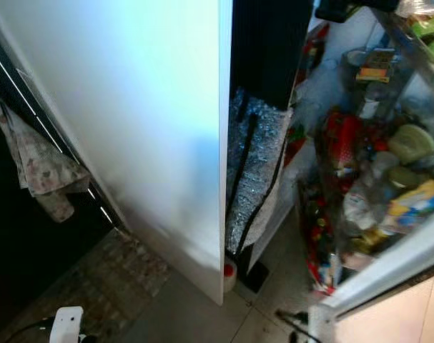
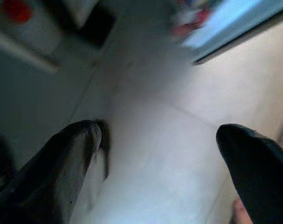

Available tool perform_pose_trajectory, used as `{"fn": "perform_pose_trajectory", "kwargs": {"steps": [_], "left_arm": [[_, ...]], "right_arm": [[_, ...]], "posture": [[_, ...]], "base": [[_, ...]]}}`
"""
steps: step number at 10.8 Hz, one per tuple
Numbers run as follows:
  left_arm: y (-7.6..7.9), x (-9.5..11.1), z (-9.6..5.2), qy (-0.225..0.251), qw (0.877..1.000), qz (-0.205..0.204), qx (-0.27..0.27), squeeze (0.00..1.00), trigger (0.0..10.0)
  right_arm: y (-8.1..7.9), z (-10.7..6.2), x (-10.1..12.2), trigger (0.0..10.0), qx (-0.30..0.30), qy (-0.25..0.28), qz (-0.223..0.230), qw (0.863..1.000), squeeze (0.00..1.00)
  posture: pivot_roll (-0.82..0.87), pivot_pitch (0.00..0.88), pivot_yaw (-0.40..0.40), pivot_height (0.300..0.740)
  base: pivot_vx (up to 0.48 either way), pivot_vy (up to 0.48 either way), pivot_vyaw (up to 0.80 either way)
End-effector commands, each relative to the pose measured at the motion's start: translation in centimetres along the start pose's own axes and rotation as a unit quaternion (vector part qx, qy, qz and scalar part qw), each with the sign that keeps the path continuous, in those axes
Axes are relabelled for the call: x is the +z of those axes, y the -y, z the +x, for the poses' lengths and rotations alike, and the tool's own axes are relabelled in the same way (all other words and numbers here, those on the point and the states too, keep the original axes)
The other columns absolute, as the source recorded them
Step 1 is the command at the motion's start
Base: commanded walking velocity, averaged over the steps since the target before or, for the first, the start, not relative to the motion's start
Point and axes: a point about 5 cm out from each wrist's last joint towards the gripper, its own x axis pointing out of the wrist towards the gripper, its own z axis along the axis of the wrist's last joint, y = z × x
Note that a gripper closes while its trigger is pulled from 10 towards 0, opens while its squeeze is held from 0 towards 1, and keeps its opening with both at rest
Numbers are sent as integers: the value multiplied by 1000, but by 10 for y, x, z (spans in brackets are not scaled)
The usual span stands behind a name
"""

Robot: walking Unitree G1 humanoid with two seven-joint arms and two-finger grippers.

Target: Restocking fridge

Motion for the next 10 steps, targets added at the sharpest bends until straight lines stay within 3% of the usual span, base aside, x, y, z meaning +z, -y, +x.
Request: {"fn": "perform_pose_trajectory", "kwargs": {"steps": [1,3,6,7,10], "left_arm": [[-5,-6,-1,-21,1000,2,7,0,10000],[-6,-6,-1,-23,1000,-4,7,0,10000],[-7,-6,-1,-21,1000,-4,6,0,10000],[-7,-5,-1,-19,1000,3,-1,0,10000],[-6,-5,-1,-22,1000,7,-6,0,10000]], "right_arm": [[-4,-1,-12,10000,16,-33,16,999,0],[-3,-2,-18,10000,1,-46,49,998,0],[-17,-3,-25,10000,37,-54,18,998,0],[-21,-3,-22,10000,52,-45,-30,997,0],[-23,-2,-17,10000,61,-31,-36,997,0]], "posture": [[98,78,47,740],[98,80,54,740],[99,91,57,740],[98,95,58,740],[90,94,54,740]], "base": [[0,0,0],[0,0,0],[0,0,0],[0,0,0],[0,-90,0]]}}
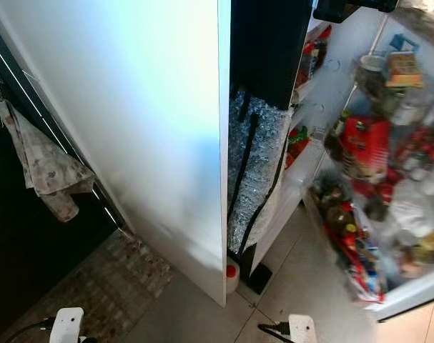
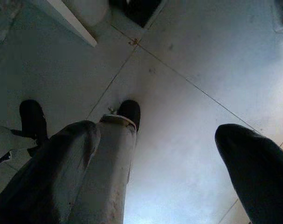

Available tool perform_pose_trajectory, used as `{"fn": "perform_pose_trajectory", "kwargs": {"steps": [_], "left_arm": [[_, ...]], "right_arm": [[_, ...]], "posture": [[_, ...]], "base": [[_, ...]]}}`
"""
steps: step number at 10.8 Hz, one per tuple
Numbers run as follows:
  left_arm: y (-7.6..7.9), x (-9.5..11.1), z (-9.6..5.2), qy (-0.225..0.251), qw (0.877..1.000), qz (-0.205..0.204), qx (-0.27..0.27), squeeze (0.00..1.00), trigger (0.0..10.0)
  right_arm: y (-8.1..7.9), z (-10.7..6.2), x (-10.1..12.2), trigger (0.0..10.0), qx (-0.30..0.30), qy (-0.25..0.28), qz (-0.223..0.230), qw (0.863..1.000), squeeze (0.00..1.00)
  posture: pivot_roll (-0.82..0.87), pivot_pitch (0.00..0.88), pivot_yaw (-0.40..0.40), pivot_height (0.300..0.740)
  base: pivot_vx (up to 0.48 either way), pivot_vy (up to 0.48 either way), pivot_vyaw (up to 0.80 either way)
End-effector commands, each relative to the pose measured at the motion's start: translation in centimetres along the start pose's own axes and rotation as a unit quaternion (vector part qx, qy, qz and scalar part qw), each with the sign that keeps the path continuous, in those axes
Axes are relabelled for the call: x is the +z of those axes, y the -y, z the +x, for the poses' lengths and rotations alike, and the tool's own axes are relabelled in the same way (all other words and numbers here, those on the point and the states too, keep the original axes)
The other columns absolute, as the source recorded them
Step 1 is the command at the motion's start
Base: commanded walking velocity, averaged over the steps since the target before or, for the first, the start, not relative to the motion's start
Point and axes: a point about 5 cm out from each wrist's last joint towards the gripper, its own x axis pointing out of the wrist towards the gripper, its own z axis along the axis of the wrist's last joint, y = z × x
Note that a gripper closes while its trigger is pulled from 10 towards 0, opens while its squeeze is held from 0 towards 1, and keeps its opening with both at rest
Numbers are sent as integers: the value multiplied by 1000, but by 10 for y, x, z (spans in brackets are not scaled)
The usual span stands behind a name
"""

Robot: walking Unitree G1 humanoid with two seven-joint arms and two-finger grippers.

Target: Restocking fridge

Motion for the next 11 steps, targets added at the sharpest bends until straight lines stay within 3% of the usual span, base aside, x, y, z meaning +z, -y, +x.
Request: {"fn": "perform_pose_trajectory", "kwargs": {"steps": [1,8,11], "left_arm": [[-4,-5,-1,-13,1000,1,2,0,10000],[-4,-7,-1,-19,1000,8,-1,0,10000],[-4,-6,-1,-18,1000,10,0,0,10000]], "right_arm": [[0,-1,-5,10000,1,-5,6,1000,0],[1,-2,-8,10000,-1,10,45,999,0],[-2,-2,-13,10000,9,2,2,1000,0]], "posture": [[94,92,53,740],[99,59,51,740],[99,72,50,740]], "base": [[0,-274,0],[0,-343,114],[0,-372,425]]}}
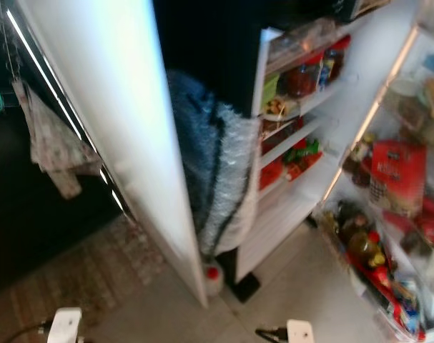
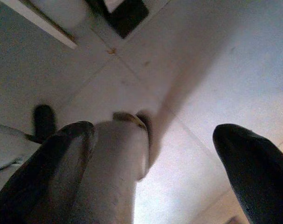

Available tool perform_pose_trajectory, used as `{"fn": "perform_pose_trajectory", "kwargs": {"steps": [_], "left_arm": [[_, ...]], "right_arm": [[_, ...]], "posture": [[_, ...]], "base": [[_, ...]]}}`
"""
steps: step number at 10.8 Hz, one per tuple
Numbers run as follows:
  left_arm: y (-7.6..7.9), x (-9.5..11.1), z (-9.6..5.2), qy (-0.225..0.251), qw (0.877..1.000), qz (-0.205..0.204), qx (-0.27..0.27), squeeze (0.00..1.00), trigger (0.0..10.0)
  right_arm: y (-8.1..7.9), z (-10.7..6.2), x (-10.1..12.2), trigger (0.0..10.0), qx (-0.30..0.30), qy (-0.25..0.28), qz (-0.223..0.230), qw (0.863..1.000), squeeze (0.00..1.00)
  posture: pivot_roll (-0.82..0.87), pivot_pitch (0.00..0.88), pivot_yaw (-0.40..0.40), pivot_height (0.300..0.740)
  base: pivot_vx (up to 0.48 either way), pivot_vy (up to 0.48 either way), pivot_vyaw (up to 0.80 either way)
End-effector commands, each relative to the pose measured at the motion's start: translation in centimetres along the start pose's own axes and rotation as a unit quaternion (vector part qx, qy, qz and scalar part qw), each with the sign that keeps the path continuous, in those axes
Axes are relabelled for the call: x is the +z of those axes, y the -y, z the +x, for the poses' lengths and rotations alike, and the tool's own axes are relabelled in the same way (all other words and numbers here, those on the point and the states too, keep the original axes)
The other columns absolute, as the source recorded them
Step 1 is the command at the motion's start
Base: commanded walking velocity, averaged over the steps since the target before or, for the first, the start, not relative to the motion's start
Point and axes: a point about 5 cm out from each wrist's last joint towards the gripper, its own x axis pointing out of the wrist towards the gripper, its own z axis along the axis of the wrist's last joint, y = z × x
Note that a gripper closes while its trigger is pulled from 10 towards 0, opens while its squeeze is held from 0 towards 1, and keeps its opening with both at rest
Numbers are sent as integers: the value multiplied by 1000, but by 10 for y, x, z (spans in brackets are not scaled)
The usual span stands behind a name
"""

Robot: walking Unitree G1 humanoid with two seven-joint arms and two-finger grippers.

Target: Restocking fridge

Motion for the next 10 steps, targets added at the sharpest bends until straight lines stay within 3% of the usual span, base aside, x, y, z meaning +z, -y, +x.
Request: {"fn": "perform_pose_trajectory", "kwargs": {"steps": [1,2,3,4,6,10], "left_arm": [[0,-9,-1,-15,1000,3,1,0,10000],[0,-9,-1,-15,1000,2,0,0,10000],[0,-8,-1,-15,1000,2,0,0,10000],[0,-9,-1,-16,1000,0,0,0,10000],[0,-8,-1,-15,1000,-1,1,0,10000],[0,-8,-1,-16,1000,0,0,0,10000]], "right_arm": [[2,-1,-3,10000,1,0,5,1000,0],[2,-1,-4,10000,3,-1,23,1000,0],[2,-1,-7,10000,0,-7,13,1000,0],[1,-2,-8,10000,-2,-6,-9,1000,0],[1,-2,-9,10000,2,-11,-5,1000,0],[-1,-2,-10,10000,8,-13,-5,1000,0]], "posture": [[98,77,51,740],[96,82,53,740],[96,86,53,740],[97,88,52,740],[97,92,51,740],[94,86,54,740]], "base": [[0,-371,800],[0,-371,0],[0,-371,0],[0,-375,800],[0,-373,800],[0,-373,0]]}}
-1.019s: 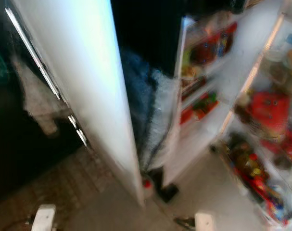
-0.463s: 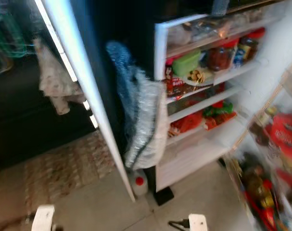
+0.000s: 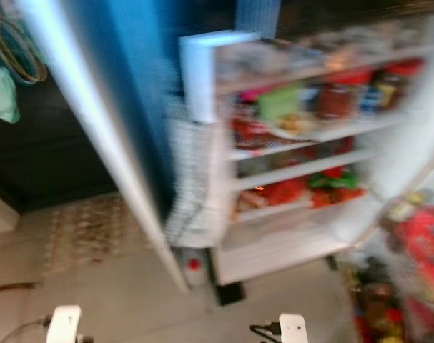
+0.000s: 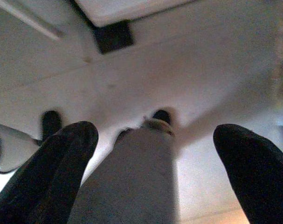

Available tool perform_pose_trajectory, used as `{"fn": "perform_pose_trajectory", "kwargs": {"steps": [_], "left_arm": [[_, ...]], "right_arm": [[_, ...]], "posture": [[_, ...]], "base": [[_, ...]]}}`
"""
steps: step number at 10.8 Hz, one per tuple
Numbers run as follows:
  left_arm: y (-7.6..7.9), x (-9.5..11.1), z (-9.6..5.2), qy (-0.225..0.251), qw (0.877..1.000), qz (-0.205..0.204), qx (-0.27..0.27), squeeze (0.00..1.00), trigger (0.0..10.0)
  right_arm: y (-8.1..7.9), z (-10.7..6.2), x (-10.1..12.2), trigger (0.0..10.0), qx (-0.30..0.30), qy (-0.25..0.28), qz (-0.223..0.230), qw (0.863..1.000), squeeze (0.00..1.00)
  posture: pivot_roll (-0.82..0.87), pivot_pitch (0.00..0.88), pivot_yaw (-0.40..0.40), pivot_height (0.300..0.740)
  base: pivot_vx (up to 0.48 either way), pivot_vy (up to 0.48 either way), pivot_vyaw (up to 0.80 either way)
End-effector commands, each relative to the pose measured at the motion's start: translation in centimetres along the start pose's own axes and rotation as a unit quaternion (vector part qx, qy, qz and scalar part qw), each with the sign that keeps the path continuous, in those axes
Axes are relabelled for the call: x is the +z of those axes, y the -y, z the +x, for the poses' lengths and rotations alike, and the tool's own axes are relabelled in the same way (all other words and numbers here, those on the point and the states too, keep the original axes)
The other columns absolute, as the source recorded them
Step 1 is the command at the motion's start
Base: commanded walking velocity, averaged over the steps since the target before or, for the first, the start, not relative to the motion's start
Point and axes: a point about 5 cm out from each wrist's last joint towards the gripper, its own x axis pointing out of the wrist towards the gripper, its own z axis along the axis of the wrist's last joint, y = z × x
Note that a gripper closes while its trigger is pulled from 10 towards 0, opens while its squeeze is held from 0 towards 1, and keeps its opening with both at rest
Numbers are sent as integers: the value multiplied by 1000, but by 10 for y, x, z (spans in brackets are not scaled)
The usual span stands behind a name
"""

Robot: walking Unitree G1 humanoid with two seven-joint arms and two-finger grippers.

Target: Restocking fridge

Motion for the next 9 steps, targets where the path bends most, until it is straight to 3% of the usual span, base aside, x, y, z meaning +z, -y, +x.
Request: {"fn": "perform_pose_trajectory", "kwargs": {"steps": [1,3,9], "left_arm": [[-2,-9,-1,-16,1000,2,0,0,10000],[-2,-9,-2,-17,1000,5,2,0,10000],[-3,-8,-2,-12,1000,8,5,0,10000]], "right_arm": [[3,-2,-12,10000,-4,-22,-26,999,0],[1,-3,-14,10000,0,-21,15,1000,0],[1,-2,-14,10000,2,-25,2,1000,0]], "posture": [[93,86,55,740],[93,77,56,740],[93,85,58,740]], "base": [[0,-341,800],[0,-339,400],[0,-51,0]]}}
